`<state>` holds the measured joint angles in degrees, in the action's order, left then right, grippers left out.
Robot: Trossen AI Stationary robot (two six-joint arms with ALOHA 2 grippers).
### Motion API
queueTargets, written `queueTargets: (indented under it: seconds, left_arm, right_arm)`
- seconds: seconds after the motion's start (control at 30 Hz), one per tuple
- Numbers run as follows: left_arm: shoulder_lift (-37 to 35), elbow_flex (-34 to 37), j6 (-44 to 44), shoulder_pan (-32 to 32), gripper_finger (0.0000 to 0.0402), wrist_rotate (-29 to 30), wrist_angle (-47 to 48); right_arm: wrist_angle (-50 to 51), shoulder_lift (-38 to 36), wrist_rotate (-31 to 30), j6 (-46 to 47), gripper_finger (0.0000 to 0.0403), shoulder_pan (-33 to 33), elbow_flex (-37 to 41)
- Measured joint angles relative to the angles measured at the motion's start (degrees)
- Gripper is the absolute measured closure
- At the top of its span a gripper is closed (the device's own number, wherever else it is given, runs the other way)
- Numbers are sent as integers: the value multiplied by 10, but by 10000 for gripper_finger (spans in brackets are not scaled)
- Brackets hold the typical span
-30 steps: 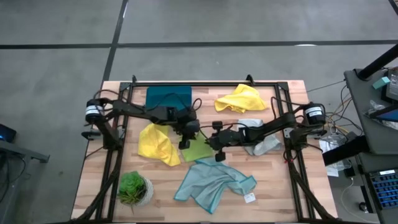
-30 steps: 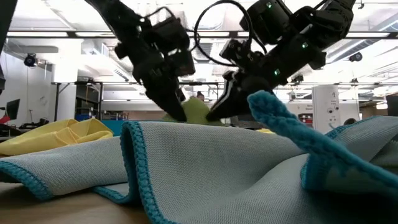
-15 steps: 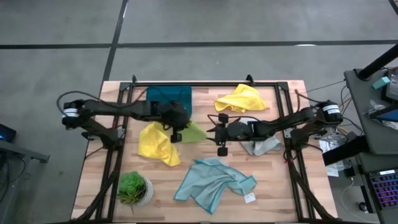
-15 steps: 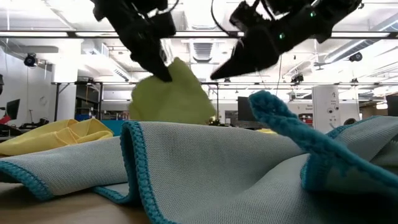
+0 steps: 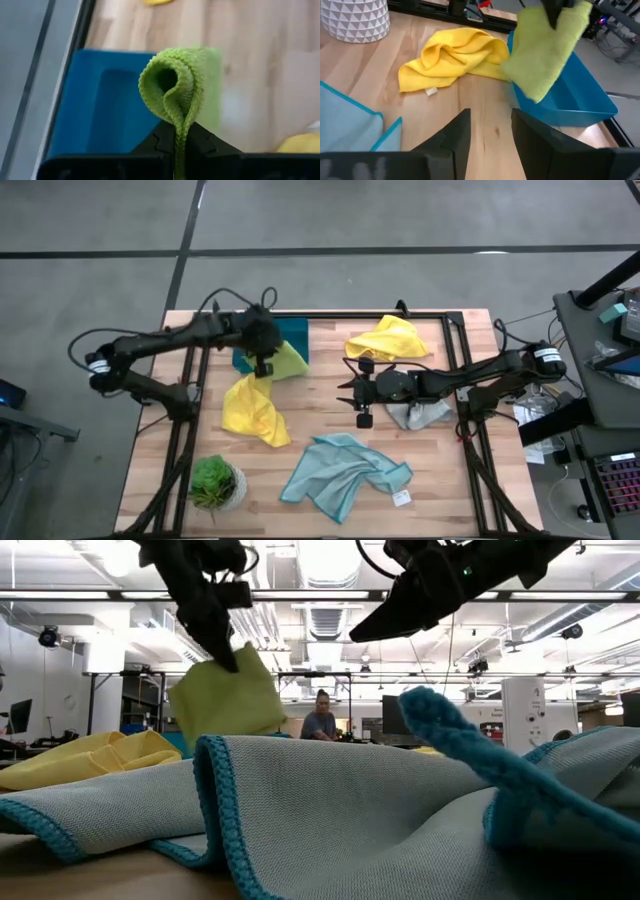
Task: Fold microfiber towels
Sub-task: Put the green microfiber towel into the blue bin
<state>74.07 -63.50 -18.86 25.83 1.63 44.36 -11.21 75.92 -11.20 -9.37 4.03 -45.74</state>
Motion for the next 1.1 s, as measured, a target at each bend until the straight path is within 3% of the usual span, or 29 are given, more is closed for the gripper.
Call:
queueTargets:
  seconds: [0.27,0.6,0.83,1.1]
  left_arm:
    - [42,-24,-120,85,401,-7,26]
    - [143,-71,-264,124,402,-7,28]
    - [214,-109,-307,137,402,-1,23]
    - [247,-121,-319,152,401,5,5]
  right_arm:
    - [8,10,0,7,268,0,0]
    - [11,10,0,9,268,0,0]
    - [11,10,0,8,268,0,0]
    - [14,10,0,8,268,0,0]
